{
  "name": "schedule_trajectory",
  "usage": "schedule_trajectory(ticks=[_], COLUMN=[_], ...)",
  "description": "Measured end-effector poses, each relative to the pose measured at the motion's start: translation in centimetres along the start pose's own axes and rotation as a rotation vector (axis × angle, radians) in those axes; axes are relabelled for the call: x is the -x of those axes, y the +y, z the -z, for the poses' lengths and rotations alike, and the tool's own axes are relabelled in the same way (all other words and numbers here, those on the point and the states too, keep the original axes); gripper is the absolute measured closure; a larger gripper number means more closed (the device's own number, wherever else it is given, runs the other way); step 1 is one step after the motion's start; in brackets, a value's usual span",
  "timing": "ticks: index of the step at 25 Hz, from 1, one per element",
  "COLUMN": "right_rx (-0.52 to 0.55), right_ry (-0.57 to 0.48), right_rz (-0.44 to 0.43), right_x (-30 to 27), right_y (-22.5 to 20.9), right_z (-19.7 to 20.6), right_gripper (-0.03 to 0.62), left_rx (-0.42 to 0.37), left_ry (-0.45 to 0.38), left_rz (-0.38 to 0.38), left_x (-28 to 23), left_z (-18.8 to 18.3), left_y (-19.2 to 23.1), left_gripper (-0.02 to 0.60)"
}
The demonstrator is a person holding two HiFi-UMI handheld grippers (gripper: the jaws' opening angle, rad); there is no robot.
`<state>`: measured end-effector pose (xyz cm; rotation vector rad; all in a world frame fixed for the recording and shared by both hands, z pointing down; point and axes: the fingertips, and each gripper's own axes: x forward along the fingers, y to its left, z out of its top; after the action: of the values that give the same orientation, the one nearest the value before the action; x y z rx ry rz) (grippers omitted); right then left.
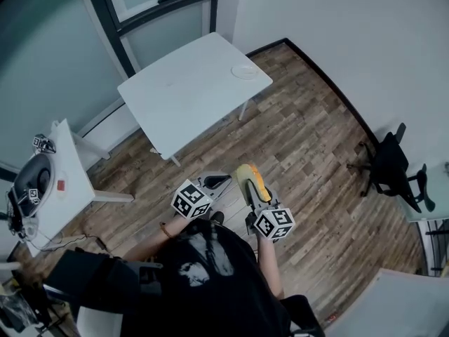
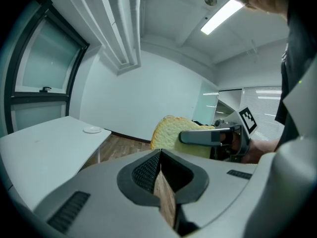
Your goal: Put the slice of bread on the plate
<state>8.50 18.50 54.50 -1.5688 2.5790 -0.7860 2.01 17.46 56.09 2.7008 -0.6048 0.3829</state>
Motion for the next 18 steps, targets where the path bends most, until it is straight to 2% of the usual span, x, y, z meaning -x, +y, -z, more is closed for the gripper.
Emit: schedule_trajectory(ticks=[4,8,12,18], right_rx=[-0.062,-0.076,-0.074,0.004], right_ry=[0.016,0.03,0.042,0.069], right_rz=[0.039,0.057,0.069,0.016], right_x=[-0.1,-2.1,-6.0,-14.1], right_y=[-2.9,-5.1,-7.6,-8.9], right_z=[0.3,-0.3,-2.3,-6.5], right_gripper=[0.499,0.499,0.5,0.499], left_rx=[0.021,0.032,0.036,0.044], left_ry=[0.032,0.045,0.029,-0.026], left_rz=[0.017,0.043,0.049,0.03], left_x=[-2.5,-5.1,-7.4,-9.6], left_z=[0.0,-0.9,-3.0,-7.0], left_y=[1.1,3.6,7.5,14.7], left_gripper=[0.575,0.575,0.575,0.575])
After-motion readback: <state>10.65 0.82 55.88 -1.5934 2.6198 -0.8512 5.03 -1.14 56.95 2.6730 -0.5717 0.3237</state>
